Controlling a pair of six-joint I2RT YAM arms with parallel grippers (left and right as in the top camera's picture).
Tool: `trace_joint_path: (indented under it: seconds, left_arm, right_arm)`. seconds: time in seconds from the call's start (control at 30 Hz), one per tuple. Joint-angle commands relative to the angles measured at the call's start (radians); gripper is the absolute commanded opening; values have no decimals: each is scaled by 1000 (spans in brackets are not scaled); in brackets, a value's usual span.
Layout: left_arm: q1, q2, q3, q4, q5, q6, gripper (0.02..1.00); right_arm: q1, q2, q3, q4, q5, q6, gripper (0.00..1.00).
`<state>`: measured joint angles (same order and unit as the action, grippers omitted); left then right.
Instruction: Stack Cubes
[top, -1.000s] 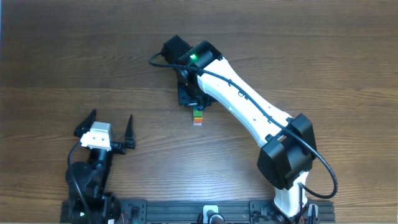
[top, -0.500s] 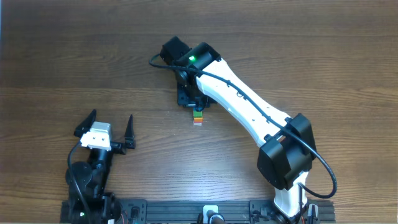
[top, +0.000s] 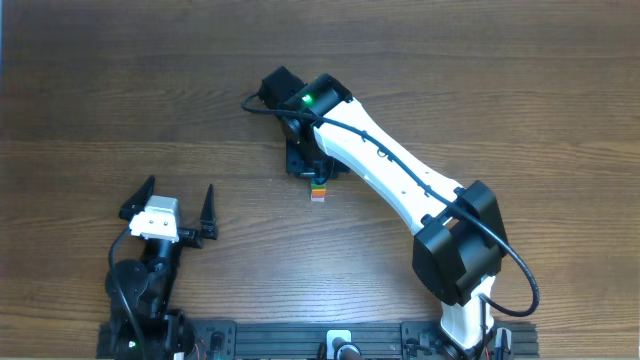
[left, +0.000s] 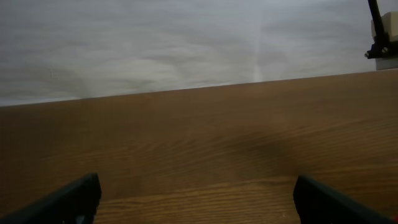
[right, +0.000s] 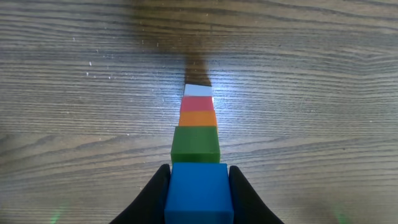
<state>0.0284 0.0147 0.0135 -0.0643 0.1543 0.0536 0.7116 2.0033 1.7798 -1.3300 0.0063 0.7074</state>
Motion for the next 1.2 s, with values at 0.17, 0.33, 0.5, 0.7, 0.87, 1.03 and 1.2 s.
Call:
trace_joint_path:
  seconds: [0.17,0.33,0.5,0.7,0.87,1.03,1.2]
  left_arm:
    - [-5,-7,-7,2,10,18,1000]
    - [-5,-7,-7,2,10,18,1000]
    - [-5,-7,-7,2,10,18,1000]
    - [-5,-7,-7,2,10,18,1000]
    - [-5,-7,-7,2,10,18,1000]
    - [-5,-7,-7,2,10,18,1000]
    - [-5,-7,-7,2,10,18,1000]
  right_arm:
    - [17,13,-8,3,-2,14,12]
    - [17,13,-9,4,6,10,14]
    - [17,13,-10,12,14,-8,12]
    - [16,13,-30,33,17,-18,12]
    - [14,13,-65,56,11,-17,12]
    - [14,13,-68,60,10,-17,12]
    - [14,13,-68,59,10,-17,270]
